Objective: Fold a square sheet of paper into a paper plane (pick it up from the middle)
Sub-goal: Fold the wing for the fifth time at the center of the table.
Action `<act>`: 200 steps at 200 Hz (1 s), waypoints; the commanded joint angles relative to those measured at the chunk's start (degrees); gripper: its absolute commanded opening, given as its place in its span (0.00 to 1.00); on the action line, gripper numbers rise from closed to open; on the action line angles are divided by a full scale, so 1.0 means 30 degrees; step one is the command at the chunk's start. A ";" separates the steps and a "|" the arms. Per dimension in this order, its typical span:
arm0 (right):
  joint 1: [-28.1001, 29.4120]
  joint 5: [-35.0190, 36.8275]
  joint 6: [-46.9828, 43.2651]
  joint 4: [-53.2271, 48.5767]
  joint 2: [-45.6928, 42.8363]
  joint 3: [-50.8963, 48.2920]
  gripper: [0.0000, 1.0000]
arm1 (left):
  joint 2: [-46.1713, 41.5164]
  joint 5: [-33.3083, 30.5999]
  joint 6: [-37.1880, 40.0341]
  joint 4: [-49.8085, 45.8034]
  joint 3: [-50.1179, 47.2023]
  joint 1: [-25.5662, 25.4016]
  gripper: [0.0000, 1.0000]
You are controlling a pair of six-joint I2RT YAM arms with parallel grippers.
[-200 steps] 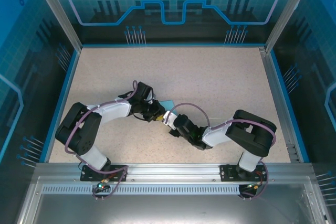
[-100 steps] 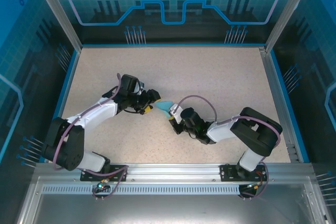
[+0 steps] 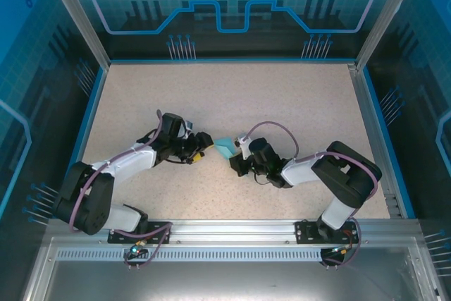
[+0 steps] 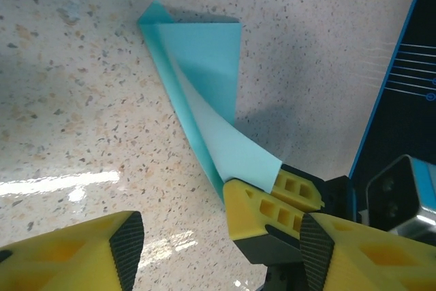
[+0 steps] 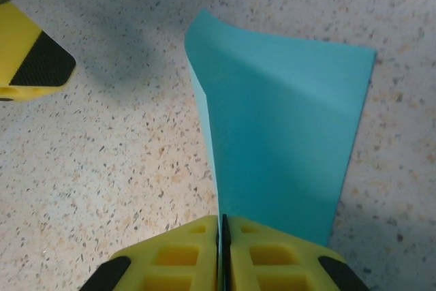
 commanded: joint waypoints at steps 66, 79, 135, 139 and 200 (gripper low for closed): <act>-0.0980 -0.2313 0.3607 -0.1098 0.0652 0.0819 0.08 | 0.0436 0.0806 -0.0016 0.3211 -0.1183 -0.0958 0.58; -0.1181 -0.2615 0.4007 -0.1067 0.0663 0.0783 0.08 | 0.0674 0.0807 -0.0093 0.3529 -0.1269 -0.1060 0.57; -0.2014 -0.4121 0.5916 -0.0050 0.0810 0.0463 0.08 | 0.1601 0.0871 -0.0344 0.4930 -0.1242 -0.1405 0.51; -0.2034 -0.4178 0.6001 -0.0025 0.0795 0.0444 0.08 | 0.1643 0.0859 -0.0324 0.4974 -0.1241 -0.1455 0.50; -0.2399 -0.4948 0.7491 0.0224 0.1068 0.0331 0.07 | 0.2347 0.0721 -0.0247 0.5535 -0.1015 -0.1635 0.43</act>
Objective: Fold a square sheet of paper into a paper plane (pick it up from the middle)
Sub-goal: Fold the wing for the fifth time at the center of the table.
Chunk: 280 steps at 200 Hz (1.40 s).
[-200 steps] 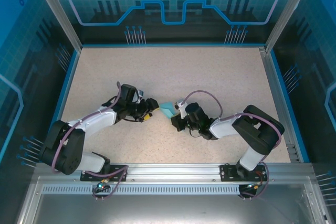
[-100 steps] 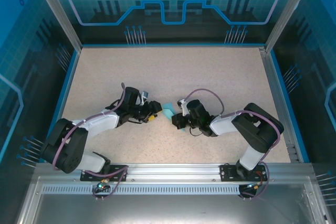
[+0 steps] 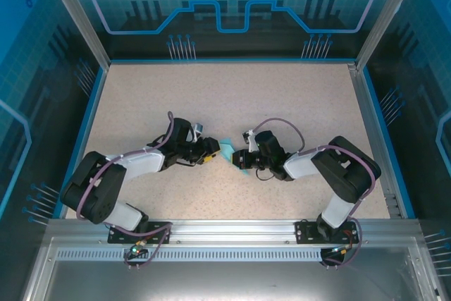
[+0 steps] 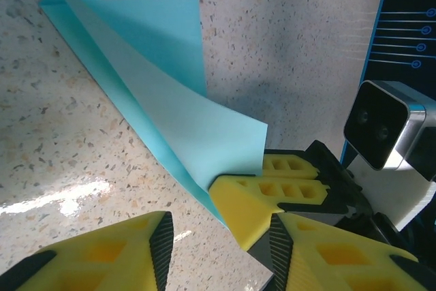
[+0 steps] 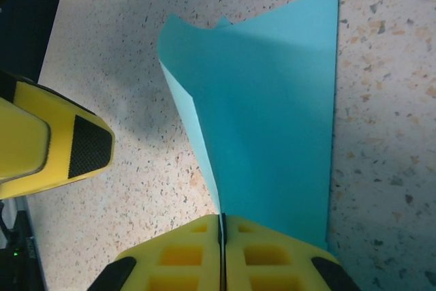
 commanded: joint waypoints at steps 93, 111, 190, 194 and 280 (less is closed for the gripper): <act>-0.0675 -0.1460 0.1756 0.0695 0.1322 -0.0223 0.13 | 0.1742 0.0551 0.0197 0.1290 0.0577 -0.0526 0.37; -0.0734 -0.1655 0.1760 0.0636 0.1360 -0.0197 0.14 | 0.1939 0.0631 0.0217 0.1386 0.0672 -0.0508 0.37; -0.1139 -0.2283 0.2004 -0.0467 0.1460 0.0243 0.07 | 0.2487 0.0939 0.0474 0.1679 0.0914 -0.0655 0.34; -0.1144 -0.2383 0.1970 -0.0647 0.1439 0.0303 0.07 | 0.2505 0.0975 0.0518 0.1674 0.0910 -0.0675 0.34; -0.1580 -0.4653 0.0995 -0.4213 0.1104 0.2313 0.05 | 0.2663 0.0934 0.1035 0.1957 0.0811 -0.0816 0.31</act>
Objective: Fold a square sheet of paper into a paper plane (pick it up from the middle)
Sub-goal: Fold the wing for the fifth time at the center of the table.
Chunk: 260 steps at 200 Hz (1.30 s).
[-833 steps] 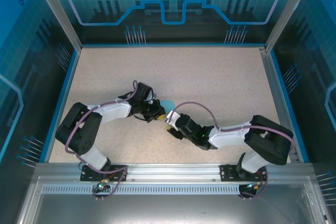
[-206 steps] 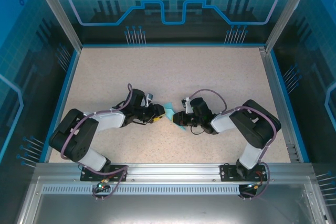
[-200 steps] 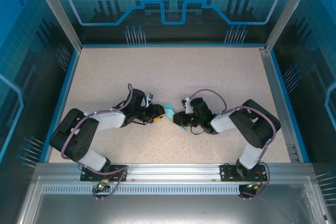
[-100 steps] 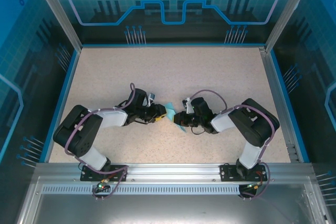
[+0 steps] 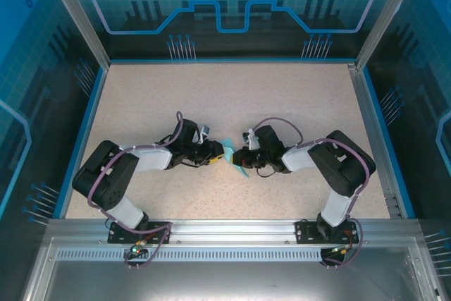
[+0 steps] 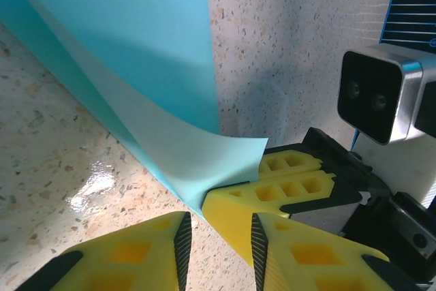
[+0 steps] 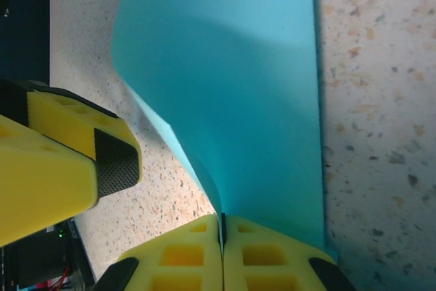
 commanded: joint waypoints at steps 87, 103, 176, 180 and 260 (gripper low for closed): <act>-0.0960 -0.2810 0.0351 -0.2111 0.1266 0.1609 0.04 | 0.0908 0.0377 0.0859 0.1413 0.0310 -0.0452 0.28; -0.1027 -0.2844 0.0443 -0.2125 0.1486 0.1628 0.04 | 0.1055 0.0251 0.0988 0.1309 0.0385 -0.0462 0.28; -0.1104 -0.2859 0.0485 -0.2433 0.2052 0.1820 0.04 | 0.1828 -0.0092 0.1189 0.1397 0.0533 -0.0461 0.25; -0.1099 -0.2842 0.0469 -0.2434 0.2077 0.1821 0.04 | 0.1871 -0.0089 0.1186 0.1387 0.0549 -0.0467 0.25; -0.1143 -0.2907 0.0456 -0.2638 0.2490 0.1964 0.04 | 0.2516 -0.0147 0.1434 0.1235 0.0892 -0.0442 0.24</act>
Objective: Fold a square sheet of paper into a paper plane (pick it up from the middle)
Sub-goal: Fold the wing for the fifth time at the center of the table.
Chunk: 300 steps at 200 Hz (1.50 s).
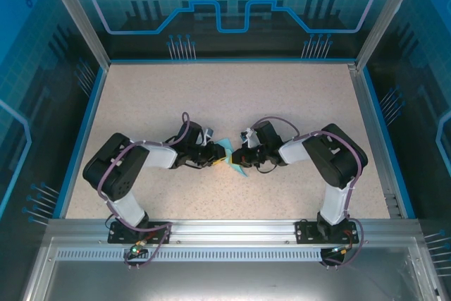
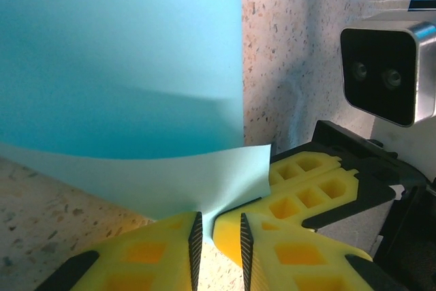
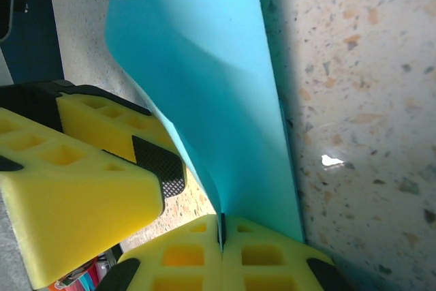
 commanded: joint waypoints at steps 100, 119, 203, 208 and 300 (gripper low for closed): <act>-0.0364 -0.0307 -0.0398 -0.1282 0.0675 0.0440 0.11 | 0.0979 -0.0466 0.0969 -0.1176 0.1279 -0.0132 0.22; -0.0365 -0.0462 -0.0739 -0.1478 0.0340 0.0475 0.15 | 0.1054 -0.0515 0.0969 -0.1371 0.1342 -0.0128 0.21; -0.0379 0.0025 -0.2869 -0.3854 -0.1558 -0.0030 0.23 | 0.1412 -0.0641 0.0857 -0.1677 0.1554 -0.0131 0.20; -0.0365 0.0122 -0.3037 -0.4007 -0.1674 -0.0048 0.23 | 0.1448 -0.0633 0.0858 -0.1718 0.1582 -0.0142 0.20; -0.0313 0.1533 -0.4508 -0.4706 -0.2205 -0.1005 0.18 | 0.1375 -0.0340 0.1121 -0.2186 0.2043 -0.0126 0.19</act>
